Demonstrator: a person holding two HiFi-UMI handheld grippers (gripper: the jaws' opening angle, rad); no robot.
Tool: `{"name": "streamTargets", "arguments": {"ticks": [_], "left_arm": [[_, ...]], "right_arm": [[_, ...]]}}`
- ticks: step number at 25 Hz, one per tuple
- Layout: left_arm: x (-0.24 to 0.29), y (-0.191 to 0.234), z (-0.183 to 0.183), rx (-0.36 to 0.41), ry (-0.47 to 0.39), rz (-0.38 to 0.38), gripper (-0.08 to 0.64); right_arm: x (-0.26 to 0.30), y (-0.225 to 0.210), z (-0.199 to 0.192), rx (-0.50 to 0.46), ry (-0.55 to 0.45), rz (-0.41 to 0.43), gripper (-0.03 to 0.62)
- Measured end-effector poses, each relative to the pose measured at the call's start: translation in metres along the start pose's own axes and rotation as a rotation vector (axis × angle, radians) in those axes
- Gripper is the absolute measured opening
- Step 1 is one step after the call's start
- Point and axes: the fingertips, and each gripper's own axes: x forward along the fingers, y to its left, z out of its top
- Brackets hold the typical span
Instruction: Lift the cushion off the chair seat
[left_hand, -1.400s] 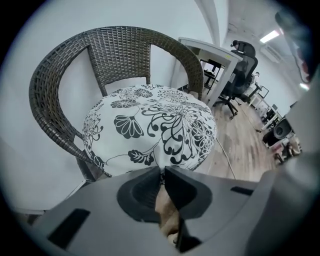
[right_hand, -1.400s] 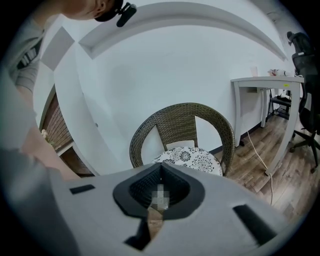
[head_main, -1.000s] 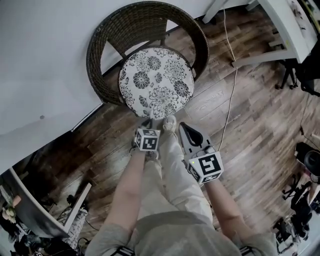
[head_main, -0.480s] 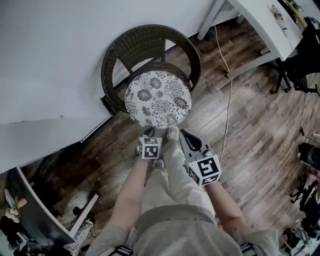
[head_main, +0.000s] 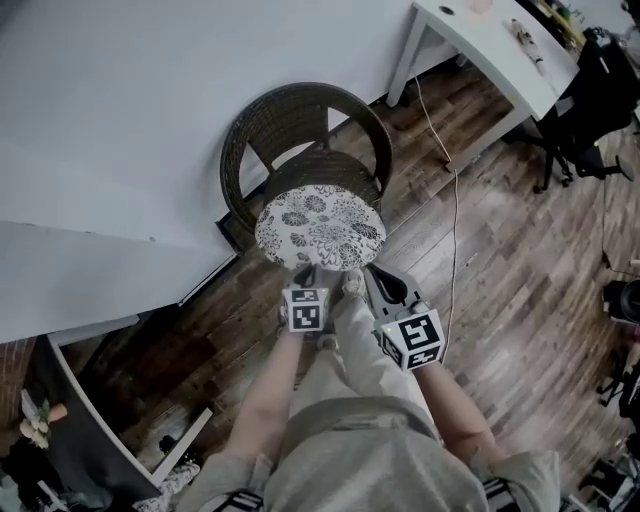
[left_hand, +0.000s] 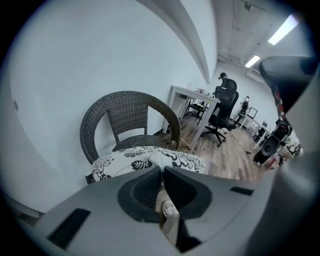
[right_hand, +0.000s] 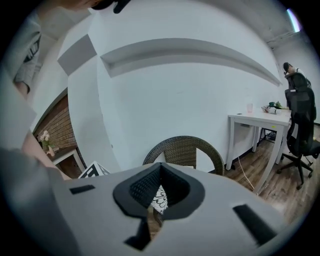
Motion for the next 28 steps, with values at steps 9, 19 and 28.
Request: {"name": "streamTargets", "arguments": {"ticks": [9,19,28], "left_arm": [[-0.064,-0.014,0.031,-0.017,-0.101,-0.024,0.021],[-0.133,-0.024,0.053,-0.058,-0.226,-0.052,0.021],[-0.197,-0.046,0.07,-0.025,-0.331,-0.109,0.021]], "right_arm": [[-0.042,0.018,0.012,-0.012,-0.04,-0.053,0.003],[-0.085,0.048,0.027,-0.051,-0.097,-0.087,0.003],[-0.123,0.054,0.038,-0.056,-0.155,-0.136,0.003]]}}
